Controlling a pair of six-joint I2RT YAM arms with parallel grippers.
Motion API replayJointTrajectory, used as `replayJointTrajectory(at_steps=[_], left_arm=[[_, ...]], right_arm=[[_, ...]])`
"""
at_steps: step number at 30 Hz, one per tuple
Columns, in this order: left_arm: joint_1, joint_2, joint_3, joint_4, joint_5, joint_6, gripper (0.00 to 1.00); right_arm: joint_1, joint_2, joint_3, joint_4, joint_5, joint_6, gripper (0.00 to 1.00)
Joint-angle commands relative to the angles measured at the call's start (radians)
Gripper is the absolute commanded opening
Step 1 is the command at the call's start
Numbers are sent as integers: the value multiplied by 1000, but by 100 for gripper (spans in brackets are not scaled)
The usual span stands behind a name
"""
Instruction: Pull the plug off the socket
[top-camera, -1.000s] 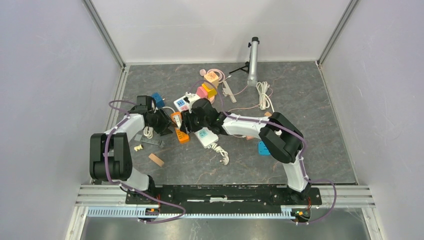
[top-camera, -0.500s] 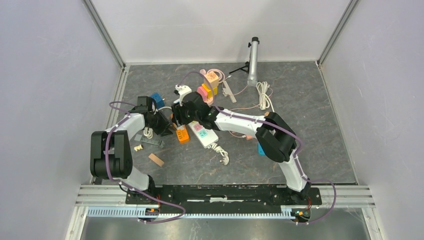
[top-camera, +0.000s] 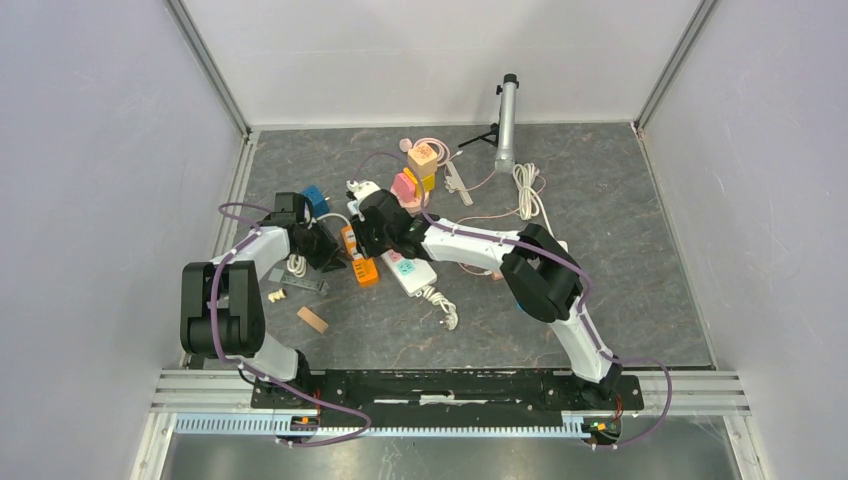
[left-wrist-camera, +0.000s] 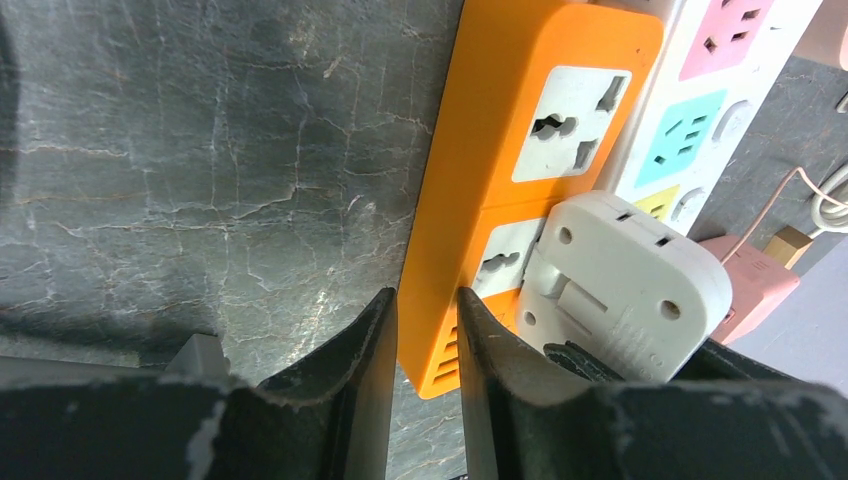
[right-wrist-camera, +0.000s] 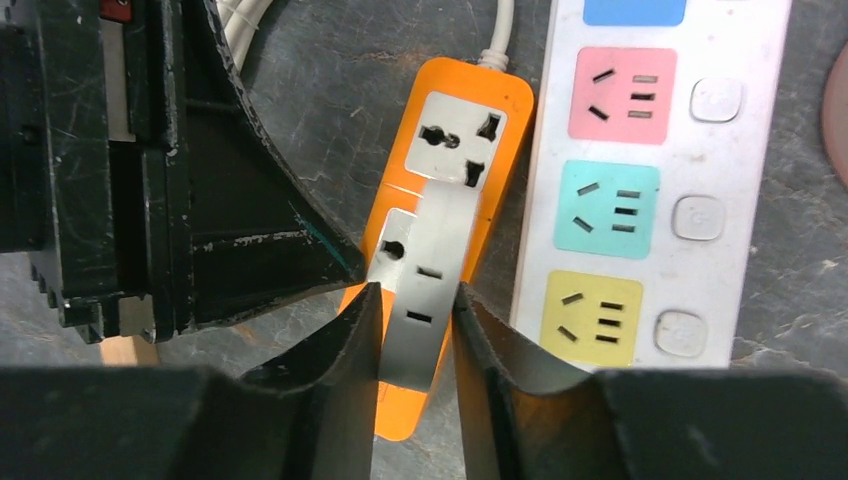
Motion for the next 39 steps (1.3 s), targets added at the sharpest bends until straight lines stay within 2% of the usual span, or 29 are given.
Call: replayJointTrajectory(at_steps=[1, 4, 7, 9, 13, 15, 17, 21, 22, 30, 39], left_arm=[[-4, 12, 2, -26, -39, 6, 34], [-4, 11, 0, -26, -38, 7, 34], [-3, 13, 1, -26, -32, 8, 34], [-3, 15, 1, -25, -26, 8, 34], [-3, 20, 2, -20, -26, 4, 39], [-4, 25, 5, -19, -24, 1, 43], [-3, 31, 9, -19, -22, 1, 45], [-4, 34, 11, -16, -21, 0, 48], [-4, 35, 12, -16, -21, 0, 48], [-5, 65, -4, -29, -39, 10, 41], [-5, 47, 16, -40, -43, 18, 40]], right_arm=[[-27, -38, -29, 52, -54, 31, 31], [-39, -58, -72, 123, -131, 59, 24], [-43, -48, -68, 142, -175, 78, 23], [-44, -33, -60, 140, -180, 86, 25], [-45, -5, -37, 127, -177, 99, 34], [-44, 10, -19, 117, -177, 108, 34], [-44, 16, 4, 96, -177, 118, 27], [-43, 8, 39, 45, -166, 148, 2], [-44, 6, 49, 29, -163, 160, 0], [-45, -15, 73, -20, -174, 212, 0], [-45, -101, -5, 47, -99, 150, 0]])
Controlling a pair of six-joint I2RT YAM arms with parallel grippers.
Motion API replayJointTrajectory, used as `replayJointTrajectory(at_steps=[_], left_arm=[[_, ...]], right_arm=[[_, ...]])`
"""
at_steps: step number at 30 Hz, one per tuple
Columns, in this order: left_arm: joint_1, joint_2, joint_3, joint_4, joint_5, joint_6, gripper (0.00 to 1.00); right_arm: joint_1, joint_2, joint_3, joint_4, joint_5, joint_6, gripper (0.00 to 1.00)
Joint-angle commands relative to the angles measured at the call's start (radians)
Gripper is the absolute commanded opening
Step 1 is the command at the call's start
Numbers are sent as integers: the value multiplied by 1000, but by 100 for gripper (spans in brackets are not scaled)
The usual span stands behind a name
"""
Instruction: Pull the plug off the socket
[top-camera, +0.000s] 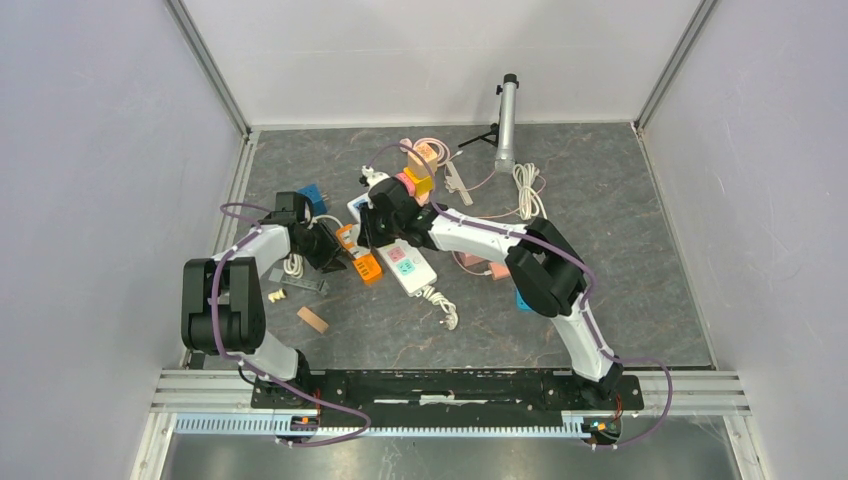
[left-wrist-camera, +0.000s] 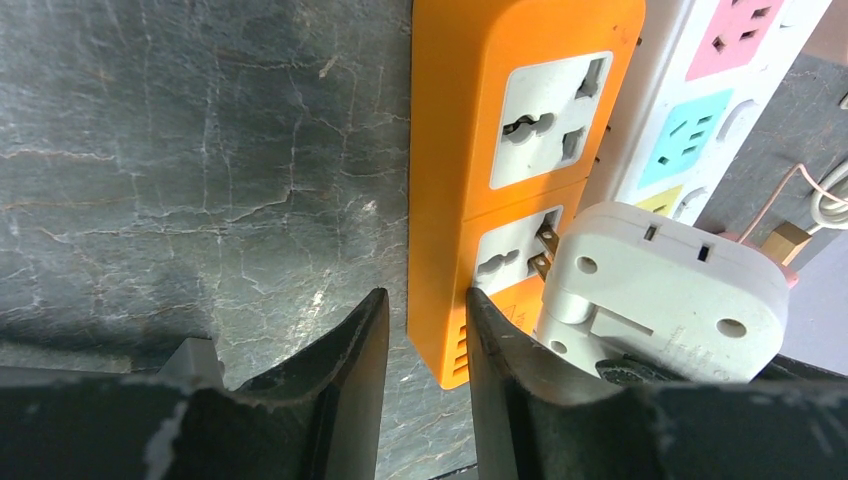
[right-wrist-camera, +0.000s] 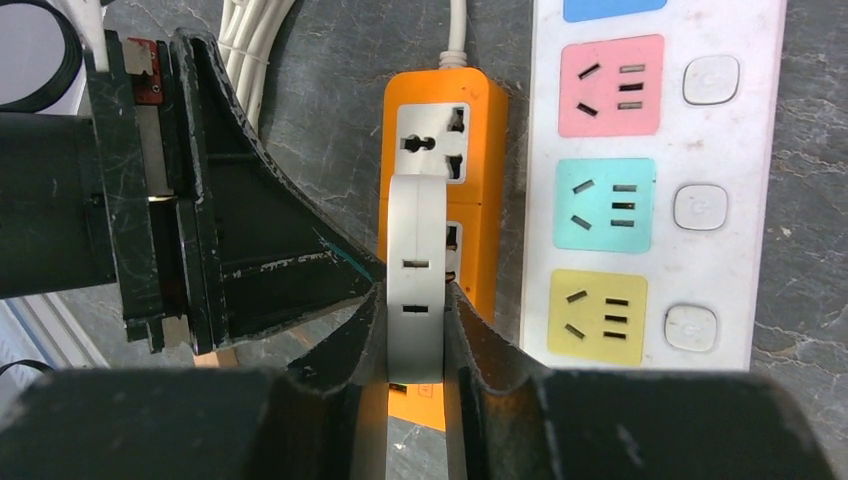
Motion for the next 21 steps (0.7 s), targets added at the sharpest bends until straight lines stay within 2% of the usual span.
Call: replayJointTrajectory(at_steps=[1, 5, 9, 13, 15, 17, 21], left_arm=[[-6, 20, 11, -33, -45, 18, 40], [-5, -9, 53, -52, -26, 20, 41], [-6, -45, 137, -106, -39, 37, 45], [-6, -82, 206, -157, -69, 49, 52], [-4, -102, 236, -180, -96, 53, 58], [-4, -123, 259, -215, -165, 53, 63], [-2, -191, 256, -225, -333, 33, 74]], right_arm=[[7, -121, -43, 79, 43, -39, 0], [8, -209, -82, 83, 101, -114, 0], [-3, -338, -237, 118, 107, -209, 0], [-13, -431, -384, 128, -8, -343, 0], [-10, -467, -464, 129, -79, -411, 0], [12, -492, -531, 123, -90, -492, 0], [103, -470, -527, 52, -29, -629, 1]])
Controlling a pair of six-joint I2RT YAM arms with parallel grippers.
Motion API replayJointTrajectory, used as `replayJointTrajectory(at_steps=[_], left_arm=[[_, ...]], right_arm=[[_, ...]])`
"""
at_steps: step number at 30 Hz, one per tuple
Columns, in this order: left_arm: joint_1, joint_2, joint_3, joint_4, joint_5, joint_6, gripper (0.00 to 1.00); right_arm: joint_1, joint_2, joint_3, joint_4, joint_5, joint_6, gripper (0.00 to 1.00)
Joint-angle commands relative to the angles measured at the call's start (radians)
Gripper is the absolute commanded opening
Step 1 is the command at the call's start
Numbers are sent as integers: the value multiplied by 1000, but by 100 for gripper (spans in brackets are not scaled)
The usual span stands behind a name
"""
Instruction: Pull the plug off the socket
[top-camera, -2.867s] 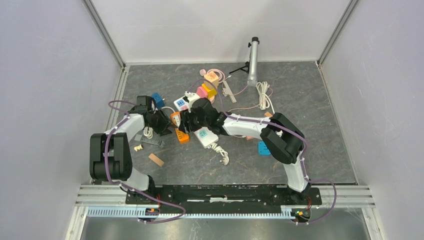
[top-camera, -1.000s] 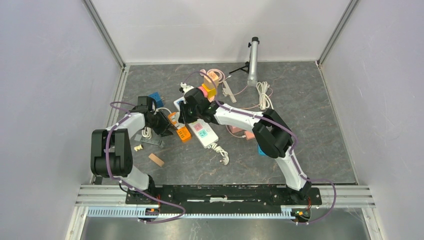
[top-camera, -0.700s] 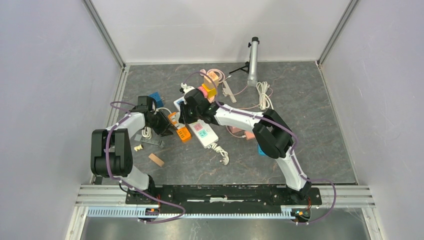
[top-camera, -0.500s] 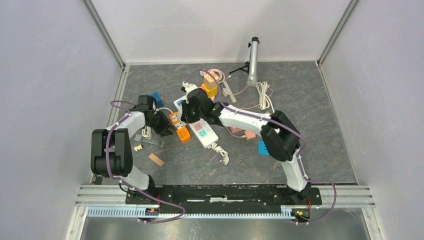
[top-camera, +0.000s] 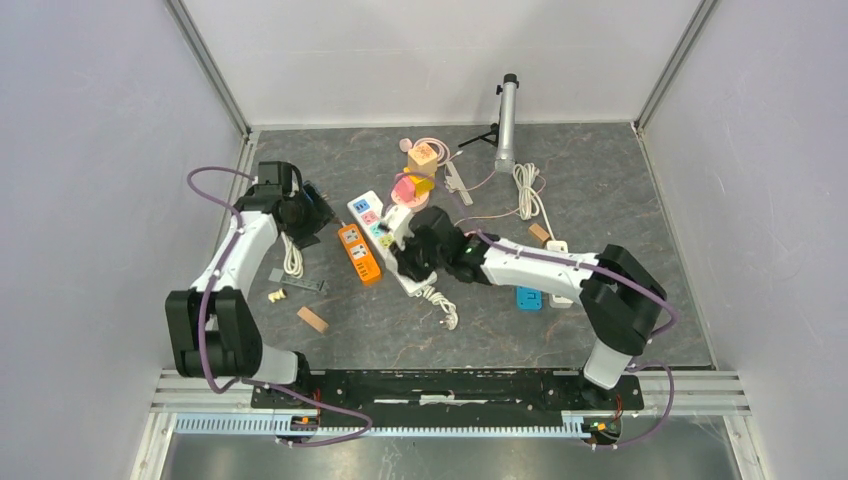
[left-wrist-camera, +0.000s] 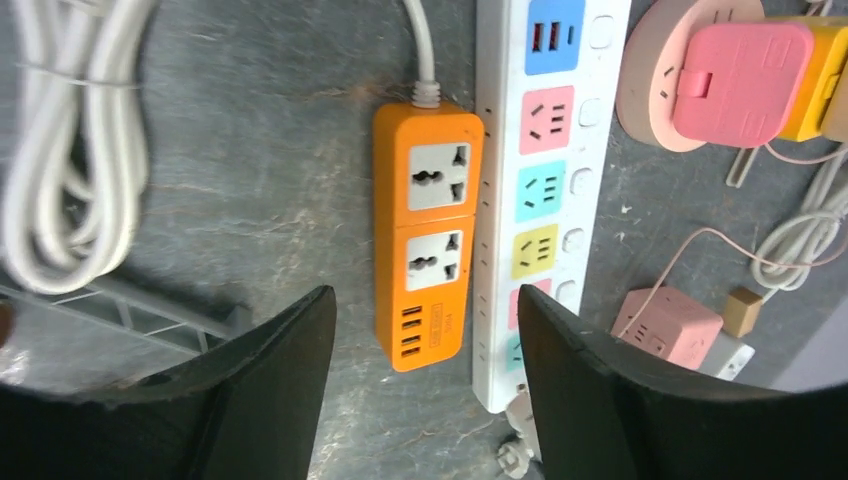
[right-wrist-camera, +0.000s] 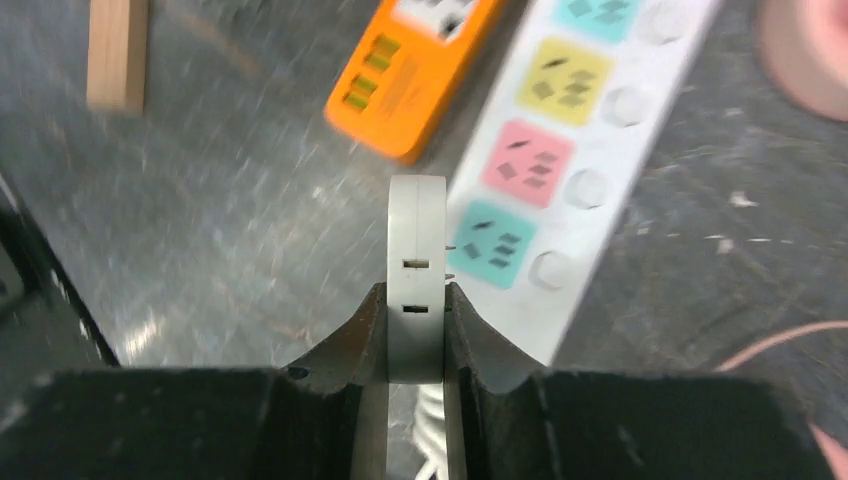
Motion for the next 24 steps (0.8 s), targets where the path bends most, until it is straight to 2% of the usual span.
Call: replayJointTrajectory(at_steps=[1, 6, 11, 15, 21, 24], left_arm=[[2, -88, 24, -49, -194, 15, 76], [10, -103, 6, -48, -239, 7, 82], [11, -95, -10, -49, -221, 6, 84], [14, -91, -11, -49, -216, 11, 85], [14, -80, -7, -49, -211, 17, 85], [14, -79, -12, -48, -210, 19, 85]], right_arm=[[101, 18, 8, -44, -30, -189, 1], [148, 48, -8, 25, -186, -187, 3], [158, 83, -1, 45, -240, -192, 14], [164, 113, 14, 31, -190, -196, 18], [220, 131, 15, 19, 12, -227, 19], [251, 132, 15, 10, 84, -253, 30]])
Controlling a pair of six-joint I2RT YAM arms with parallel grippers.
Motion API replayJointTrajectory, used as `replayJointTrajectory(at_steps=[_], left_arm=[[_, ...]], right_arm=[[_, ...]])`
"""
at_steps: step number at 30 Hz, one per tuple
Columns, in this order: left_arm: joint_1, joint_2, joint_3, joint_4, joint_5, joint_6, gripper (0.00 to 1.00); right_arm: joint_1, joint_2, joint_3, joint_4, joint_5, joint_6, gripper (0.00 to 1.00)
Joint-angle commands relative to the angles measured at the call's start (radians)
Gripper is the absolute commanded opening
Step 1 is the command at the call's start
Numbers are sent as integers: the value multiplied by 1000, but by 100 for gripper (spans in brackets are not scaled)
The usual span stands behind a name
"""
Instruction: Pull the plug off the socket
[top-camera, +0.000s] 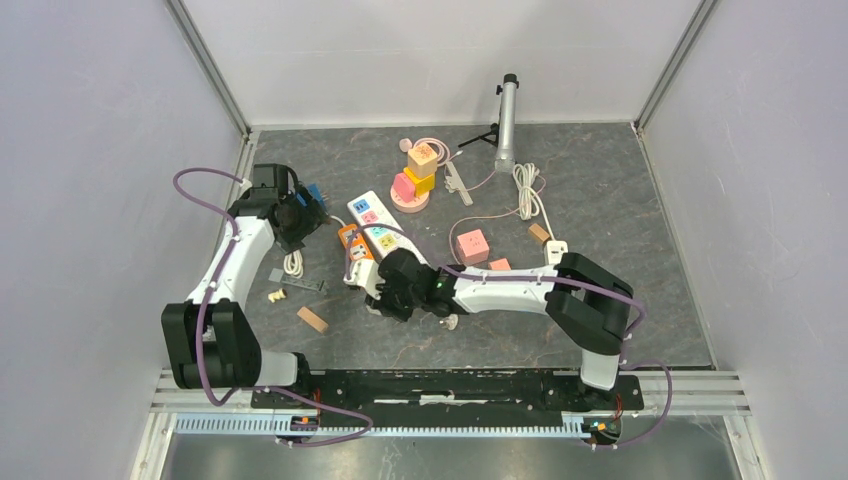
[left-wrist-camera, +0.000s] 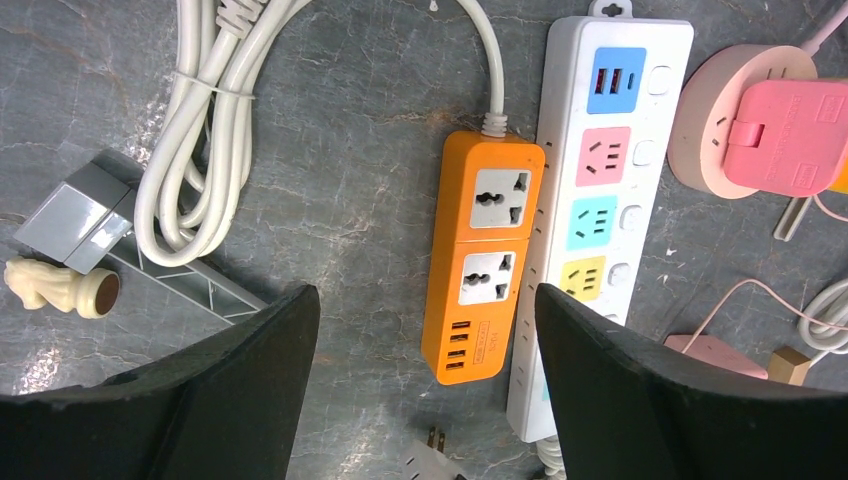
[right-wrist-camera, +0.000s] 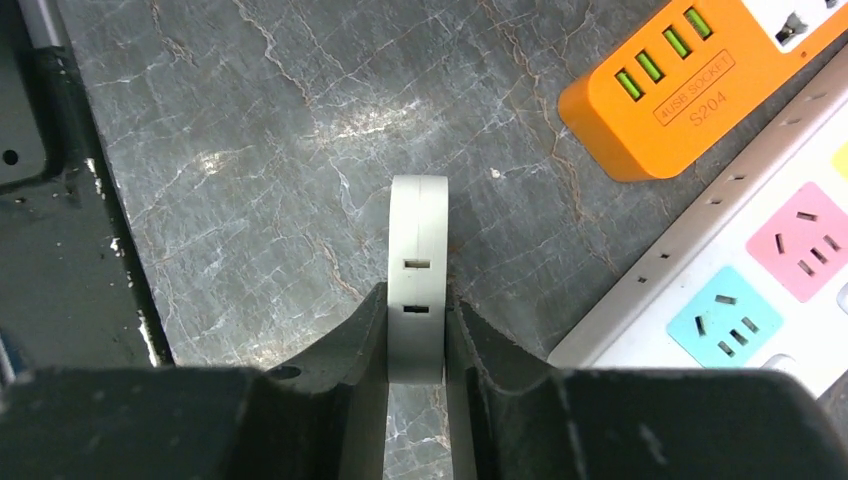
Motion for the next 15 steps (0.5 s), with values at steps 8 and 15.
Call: replayJointTrajectory(at_steps=[8, 15], left_arm=[[8, 19, -3, 2, -6, 17, 86], [10, 12, 3, 3, -6, 30, 86]], right_arm=[[107, -9, 27, 11, 198, -131, 62], [104, -74, 22, 30, 145, -122, 69]])
